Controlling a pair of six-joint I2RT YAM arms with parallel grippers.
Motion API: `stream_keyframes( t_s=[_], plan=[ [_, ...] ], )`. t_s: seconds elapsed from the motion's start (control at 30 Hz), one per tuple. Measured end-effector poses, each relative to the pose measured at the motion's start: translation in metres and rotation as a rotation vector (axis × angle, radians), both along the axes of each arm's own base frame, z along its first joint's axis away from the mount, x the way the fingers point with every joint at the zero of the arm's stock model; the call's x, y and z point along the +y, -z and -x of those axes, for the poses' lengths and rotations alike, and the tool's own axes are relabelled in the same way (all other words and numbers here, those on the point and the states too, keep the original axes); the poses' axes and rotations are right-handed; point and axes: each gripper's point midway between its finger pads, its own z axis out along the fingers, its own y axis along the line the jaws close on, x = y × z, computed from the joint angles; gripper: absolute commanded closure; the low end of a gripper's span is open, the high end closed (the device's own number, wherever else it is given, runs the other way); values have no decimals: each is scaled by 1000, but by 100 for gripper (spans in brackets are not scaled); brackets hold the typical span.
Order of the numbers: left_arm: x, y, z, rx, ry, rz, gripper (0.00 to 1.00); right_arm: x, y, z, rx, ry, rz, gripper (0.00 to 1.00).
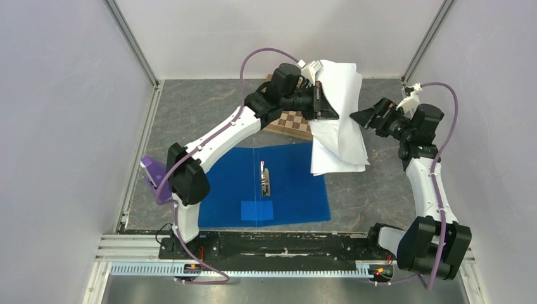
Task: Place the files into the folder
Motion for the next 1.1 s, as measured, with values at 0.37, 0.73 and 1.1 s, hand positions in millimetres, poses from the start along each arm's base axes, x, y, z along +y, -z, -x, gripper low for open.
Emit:
stream_keyframes(
  t_s=[0.37, 0.73, 1.1],
  plan=[
    [61, 27, 26, 64, 41, -1, 98, 88, -45, 31, -139, -362, -131, 2],
    [107, -30, 80, -95, 98, 135, 98, 128, -53, 93, -170, -546, -273, 16],
    [111, -23, 81, -110, 100, 121, 98, 168, -69, 138, -209, -735, -404, 46]
  ],
)
